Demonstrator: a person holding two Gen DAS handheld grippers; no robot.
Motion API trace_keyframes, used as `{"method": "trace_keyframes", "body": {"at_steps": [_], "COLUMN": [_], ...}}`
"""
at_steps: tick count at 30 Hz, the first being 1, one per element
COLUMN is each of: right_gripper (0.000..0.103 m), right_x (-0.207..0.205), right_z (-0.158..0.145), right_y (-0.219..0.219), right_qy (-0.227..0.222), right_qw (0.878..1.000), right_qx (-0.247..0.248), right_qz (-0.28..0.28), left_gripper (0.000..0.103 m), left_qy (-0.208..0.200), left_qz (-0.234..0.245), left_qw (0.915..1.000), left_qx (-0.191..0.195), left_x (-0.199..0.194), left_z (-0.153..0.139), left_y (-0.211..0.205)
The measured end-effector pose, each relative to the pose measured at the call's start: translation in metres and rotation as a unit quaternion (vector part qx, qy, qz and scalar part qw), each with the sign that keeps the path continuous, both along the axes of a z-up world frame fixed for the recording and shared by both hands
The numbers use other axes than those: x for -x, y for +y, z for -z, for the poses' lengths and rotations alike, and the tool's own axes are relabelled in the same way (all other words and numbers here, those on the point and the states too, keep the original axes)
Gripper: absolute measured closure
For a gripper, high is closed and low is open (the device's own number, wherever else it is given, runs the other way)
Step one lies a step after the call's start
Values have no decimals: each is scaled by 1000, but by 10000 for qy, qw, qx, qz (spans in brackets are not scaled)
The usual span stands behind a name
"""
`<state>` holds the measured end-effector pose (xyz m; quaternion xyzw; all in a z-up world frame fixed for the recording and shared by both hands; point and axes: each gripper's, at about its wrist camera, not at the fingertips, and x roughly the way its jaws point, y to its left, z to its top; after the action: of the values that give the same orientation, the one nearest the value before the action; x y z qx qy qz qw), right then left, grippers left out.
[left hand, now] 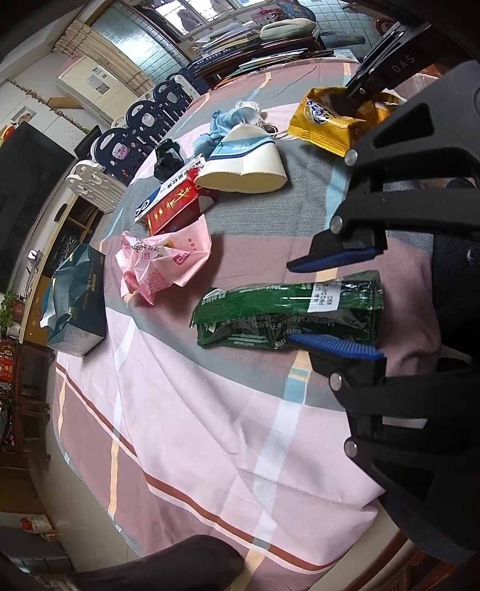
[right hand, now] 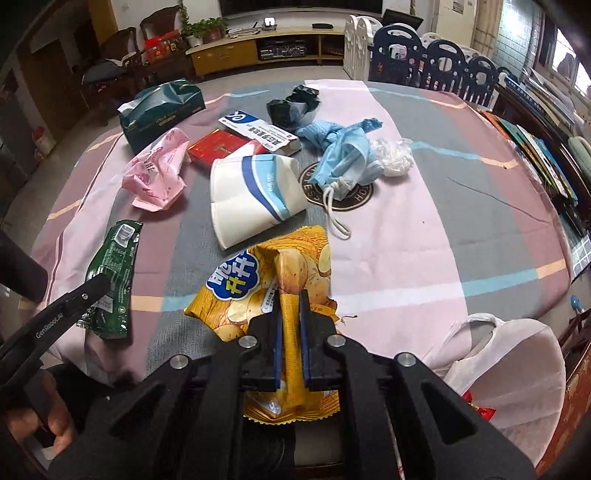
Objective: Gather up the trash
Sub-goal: 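Lift the long green bag and yellow chip bag above the table with both tools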
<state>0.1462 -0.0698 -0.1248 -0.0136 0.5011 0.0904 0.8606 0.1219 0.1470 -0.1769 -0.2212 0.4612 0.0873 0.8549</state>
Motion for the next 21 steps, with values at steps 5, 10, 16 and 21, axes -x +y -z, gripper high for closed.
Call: {"method": "trace_keyframes", "body": {"at_steps": [5, 10, 16, 21], "right_gripper": [95, 94, 94, 94], "right_x": [2, 2, 2, 1], "right_z": [0, 6, 6, 8], "right_y": [6, 5, 5, 3], "right_qy": [-43, 73, 58, 103], "right_qw": [9999, 9999, 9999, 9999], "right_qx": [83, 76, 79, 55], "right_qz": [-123, -113, -80, -35], "left_gripper": [61, 57, 57, 64], "left_qy": [58, 77, 68, 111], "left_qz": [59, 57, 54, 54], "left_qw": [10000, 9999, 9999, 9998], "left_qx": [-38, -47, -92, -155], "left_x": [-2, -3, -2, -3], "left_z": [1, 2, 2, 2], "left_y": [-2, -2, -2, -3]}}
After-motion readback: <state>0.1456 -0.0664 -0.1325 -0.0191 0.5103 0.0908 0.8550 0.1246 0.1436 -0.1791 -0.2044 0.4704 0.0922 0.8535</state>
